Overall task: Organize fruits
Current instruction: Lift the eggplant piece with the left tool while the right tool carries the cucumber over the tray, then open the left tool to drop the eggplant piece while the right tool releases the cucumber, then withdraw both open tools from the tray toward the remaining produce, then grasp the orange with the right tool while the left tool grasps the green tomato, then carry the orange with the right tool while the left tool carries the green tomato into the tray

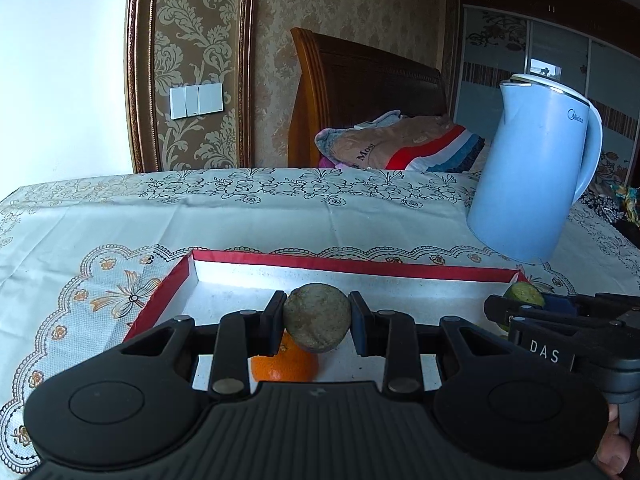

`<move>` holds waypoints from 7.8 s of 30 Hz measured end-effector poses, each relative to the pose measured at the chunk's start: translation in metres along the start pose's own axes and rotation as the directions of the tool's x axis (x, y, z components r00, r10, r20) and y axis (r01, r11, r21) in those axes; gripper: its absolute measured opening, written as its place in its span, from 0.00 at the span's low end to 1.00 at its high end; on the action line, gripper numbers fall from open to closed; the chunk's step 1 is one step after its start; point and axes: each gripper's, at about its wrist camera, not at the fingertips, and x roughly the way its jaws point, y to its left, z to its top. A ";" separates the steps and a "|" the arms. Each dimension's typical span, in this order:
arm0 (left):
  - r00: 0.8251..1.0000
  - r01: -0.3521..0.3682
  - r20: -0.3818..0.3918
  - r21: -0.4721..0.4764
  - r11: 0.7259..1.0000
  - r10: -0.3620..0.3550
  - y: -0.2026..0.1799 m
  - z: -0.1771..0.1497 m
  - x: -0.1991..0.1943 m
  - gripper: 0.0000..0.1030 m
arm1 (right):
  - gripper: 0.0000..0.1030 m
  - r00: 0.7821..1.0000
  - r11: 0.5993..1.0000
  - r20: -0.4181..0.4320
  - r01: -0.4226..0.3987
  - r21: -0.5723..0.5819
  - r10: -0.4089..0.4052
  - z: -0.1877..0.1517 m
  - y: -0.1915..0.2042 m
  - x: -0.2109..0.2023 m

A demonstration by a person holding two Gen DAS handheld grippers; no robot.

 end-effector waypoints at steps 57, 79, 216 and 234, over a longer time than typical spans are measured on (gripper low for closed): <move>0.999 -0.046 -0.012 -0.026 0.999 0.045 0.011 -0.009 0.004 0.50 | 0.79 0.998 0.999 0.061 0.033 -0.029 -0.031 -0.003 0.009 0.001; 0.998 -0.037 0.042 0.019 0.999 0.036 0.006 -0.027 -0.035 0.51 | 0.87 0.995 1.000 0.099 0.017 -0.011 -0.016 -0.024 0.005 -0.037; 0.997 0.022 -0.070 0.099 0.995 -0.016 0.035 -0.094 -0.091 0.33 | 0.39 0.973 0.974 -0.038 -0.227 -0.003 0.226 -0.125 -0.011 -0.143; 0.998 0.059 0.009 0.015 0.998 -0.059 0.034 -0.070 -0.098 0.33 | 0.39 0.982 0.987 0.102 -0.153 -0.042 0.157 -0.096 -0.011 -0.151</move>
